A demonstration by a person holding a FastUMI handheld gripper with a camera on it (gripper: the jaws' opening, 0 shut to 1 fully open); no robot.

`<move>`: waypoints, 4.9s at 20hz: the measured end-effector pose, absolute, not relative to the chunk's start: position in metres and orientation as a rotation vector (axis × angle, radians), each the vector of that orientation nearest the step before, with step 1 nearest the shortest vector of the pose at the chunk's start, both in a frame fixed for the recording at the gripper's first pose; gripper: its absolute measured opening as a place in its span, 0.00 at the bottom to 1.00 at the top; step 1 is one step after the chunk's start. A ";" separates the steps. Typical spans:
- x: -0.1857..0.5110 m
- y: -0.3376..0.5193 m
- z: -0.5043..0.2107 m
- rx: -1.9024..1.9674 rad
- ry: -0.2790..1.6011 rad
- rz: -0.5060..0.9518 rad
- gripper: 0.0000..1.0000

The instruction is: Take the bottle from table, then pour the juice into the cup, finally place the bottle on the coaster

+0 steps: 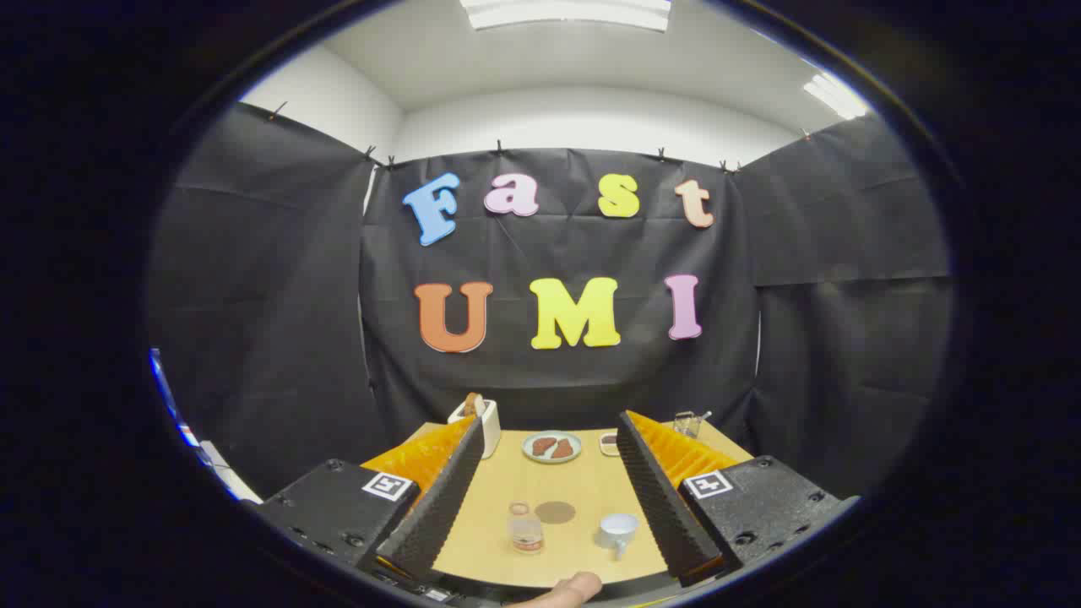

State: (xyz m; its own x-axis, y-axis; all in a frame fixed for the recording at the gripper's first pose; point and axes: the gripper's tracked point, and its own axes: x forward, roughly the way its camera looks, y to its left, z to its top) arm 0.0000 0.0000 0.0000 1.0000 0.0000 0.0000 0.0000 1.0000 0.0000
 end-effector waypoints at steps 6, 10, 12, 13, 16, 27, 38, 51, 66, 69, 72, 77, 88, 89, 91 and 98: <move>-0.004 -0.003 0.003 0.001 -0.005 -0.008 1.00; -0.004 -0.003 -0.009 0.005 0.019 -0.021 1.00; -0.002 -0.002 -0.014 0.019 0.030 -0.018 1.00; -0.001 -0.003 -0.017 0.025 0.033 -0.023 1.00; 0.005 -0.004 -0.025 0.008 0.038 -0.039 1.00; 0.062 0.008 -0.106 -0.018 0.047 -0.095 1.00; 0.107 0.024 -0.215 -0.079 0.088 -0.124 1.00; 0.108 0.020 -0.301 -0.002 0.071 -0.151 1.00; 0.176 0.025 -0.363 -0.049 0.081 -0.175 1.00; 0.198 0.023 -0.359 -0.043 0.095 -0.178 0.92; 0.190 0.019 -0.345 -0.027 0.114 -0.173 0.79; 0.169 0.020 -0.297 0.052 0.095 -0.140 0.79; 0.174 0.023 -0.258 0.375 0.107 -0.036 0.77; 0.174 0.023 -0.256 0.426 0.107 -0.020 0.77; 0.177 0.026 -0.251 0.524 0.096 0.025 0.77; 0.181 0.026 -0.237 0.836 0.096 0.107 0.75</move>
